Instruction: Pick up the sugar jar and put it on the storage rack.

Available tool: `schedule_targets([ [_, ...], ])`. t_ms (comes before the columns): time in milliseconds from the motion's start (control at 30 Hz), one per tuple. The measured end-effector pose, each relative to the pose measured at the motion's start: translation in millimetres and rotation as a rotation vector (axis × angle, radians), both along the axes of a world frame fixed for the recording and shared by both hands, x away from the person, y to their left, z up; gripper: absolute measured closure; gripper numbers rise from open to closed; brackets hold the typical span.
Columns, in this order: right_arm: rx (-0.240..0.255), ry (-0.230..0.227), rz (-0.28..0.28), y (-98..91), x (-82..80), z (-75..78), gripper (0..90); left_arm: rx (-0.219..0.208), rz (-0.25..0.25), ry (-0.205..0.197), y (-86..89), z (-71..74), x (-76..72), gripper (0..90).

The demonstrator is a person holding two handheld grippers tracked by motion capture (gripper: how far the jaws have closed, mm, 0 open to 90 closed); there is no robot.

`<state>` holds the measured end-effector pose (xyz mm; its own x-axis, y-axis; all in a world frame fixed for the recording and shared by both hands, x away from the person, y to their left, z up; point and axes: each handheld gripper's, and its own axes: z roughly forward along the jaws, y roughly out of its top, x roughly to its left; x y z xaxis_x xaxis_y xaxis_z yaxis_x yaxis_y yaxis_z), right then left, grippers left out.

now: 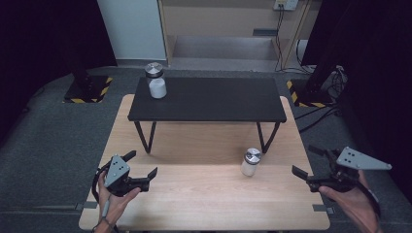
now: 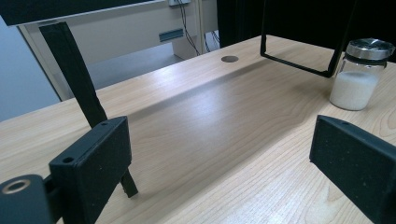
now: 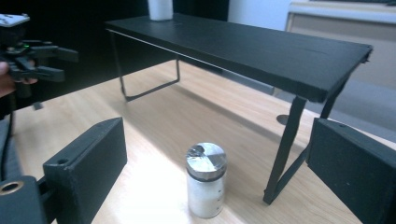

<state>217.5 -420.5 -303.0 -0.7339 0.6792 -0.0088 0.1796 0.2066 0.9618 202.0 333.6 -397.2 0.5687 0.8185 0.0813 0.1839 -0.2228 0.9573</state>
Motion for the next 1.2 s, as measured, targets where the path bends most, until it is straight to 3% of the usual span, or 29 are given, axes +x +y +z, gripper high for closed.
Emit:
schedule_targets([
  [133,-0.053,0.057,0.042,2.1,12.2,35.1,4.2,-0.003,-0.003,0.0,0.3,-0.2,0.2,4.6],
  [300,-0.182,0.094,0.073,15.7,30.0,73.0,2.9,0.002,-0.006,0.003,0.0,0.2,0.8,4.5],
  [400,-0.235,0.077,0.083,22.5,38.8,85.5,4.0,0.002,-0.006,0.003,0.0,0.1,1.1,4.5],
  [467,-0.255,0.09,0.087,24.9,47.7,92.3,4.0,0.001,-0.007,0.004,0.3,0.0,1.3,4.5],
  [533,-0.295,0.07,0.083,29.1,52.8,96.3,4.1,0.002,-0.005,0.004,0.4,0.0,1.5,4.4],
  [767,-0.352,0.114,0.11,41.0,81.7,96.8,5.2,0.0,-0.004,0.005,0.7,-0.3,2.0,4.3],
  [1200,-0.392,0.204,0.168,60.7,119.5,78.2,4.6,0.003,-0.007,0.004,0.6,-0.2,2.1,4.3],
])
